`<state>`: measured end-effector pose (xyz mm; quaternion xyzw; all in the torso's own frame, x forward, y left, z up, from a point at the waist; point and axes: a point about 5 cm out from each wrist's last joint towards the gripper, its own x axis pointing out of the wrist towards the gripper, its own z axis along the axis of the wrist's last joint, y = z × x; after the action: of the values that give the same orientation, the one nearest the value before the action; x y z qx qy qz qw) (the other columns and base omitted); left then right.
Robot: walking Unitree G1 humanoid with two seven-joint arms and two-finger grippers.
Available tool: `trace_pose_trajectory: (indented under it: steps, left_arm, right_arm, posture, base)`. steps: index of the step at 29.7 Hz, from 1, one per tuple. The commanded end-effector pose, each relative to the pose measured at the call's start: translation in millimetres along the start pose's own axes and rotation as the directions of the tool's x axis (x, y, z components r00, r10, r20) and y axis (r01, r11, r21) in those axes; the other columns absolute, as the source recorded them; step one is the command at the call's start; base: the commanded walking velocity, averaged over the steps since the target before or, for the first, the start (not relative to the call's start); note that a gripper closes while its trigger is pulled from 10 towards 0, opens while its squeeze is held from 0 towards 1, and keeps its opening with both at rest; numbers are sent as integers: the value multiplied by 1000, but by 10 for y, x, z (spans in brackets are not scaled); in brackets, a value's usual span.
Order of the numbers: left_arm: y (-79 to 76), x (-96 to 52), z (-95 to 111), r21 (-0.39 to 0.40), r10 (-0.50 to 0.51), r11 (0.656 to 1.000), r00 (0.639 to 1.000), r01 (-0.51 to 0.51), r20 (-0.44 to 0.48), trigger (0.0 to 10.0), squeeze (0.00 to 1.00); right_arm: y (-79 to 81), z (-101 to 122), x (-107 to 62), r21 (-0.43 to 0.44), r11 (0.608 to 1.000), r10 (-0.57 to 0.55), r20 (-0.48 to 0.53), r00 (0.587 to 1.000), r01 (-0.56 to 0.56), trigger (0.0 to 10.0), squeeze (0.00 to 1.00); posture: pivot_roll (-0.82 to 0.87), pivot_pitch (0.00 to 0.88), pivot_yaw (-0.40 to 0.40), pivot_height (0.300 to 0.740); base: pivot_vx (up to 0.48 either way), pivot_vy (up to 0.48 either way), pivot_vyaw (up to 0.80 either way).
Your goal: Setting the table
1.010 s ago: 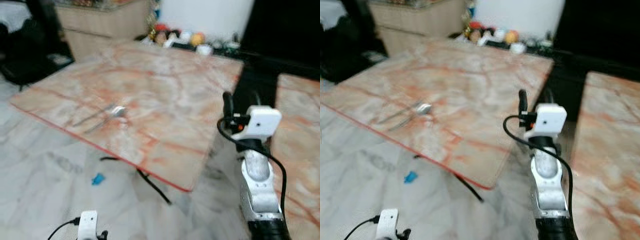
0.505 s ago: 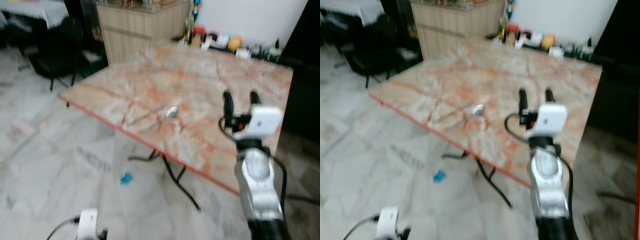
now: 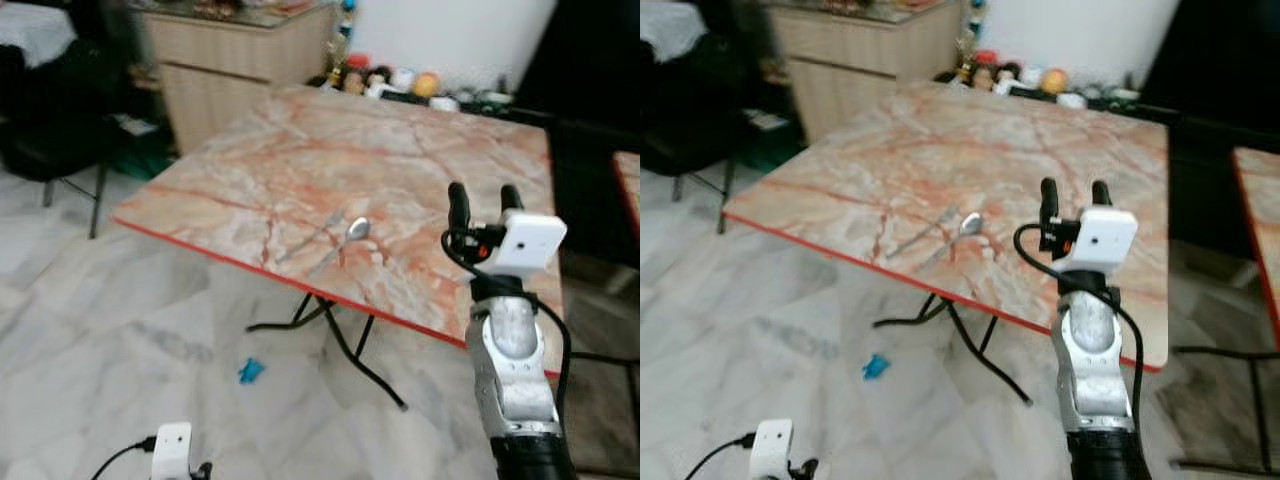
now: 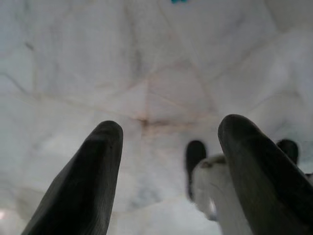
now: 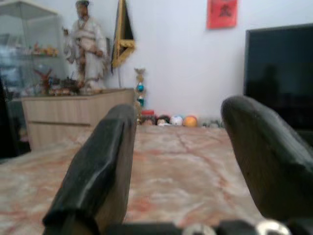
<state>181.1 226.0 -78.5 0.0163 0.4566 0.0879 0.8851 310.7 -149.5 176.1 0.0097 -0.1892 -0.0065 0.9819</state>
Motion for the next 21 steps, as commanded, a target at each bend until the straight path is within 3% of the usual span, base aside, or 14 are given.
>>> trace_pose_trajectory:
  steps: [1, 9, 21]
  left_arm:
    - [-54, 5, 14, 11, -12, 1000, 1000, 12, 0, 10000, 0]
    - [-60, 4, 5, 13, -12, 1000, 1000, 12, -3, 10000, 0]
    - [-57, 3, -1, 11, -12, 1000, 1000, 12, -4, 10000, 0]
  right_arm:
    - [-102, 43, 24, -16, 1000, -26, 14, 1000, 26, 10000, 0]
    - [-95, 46, 24, -18, 1000, -23, 20, 1000, 24, 10000, 0]
    - [-97, 53, 10, -26, 999, -26, 32, 999, 27, 10000, 0]
  posture:
    - [-16, 0, 5, 740]
    - [-14, 0, 5, 740]
    - [-13, 0, 5, 740]
  base:
    - [0, 341, -769]
    - [0, 340, -754]
    - [0, 338, 0]
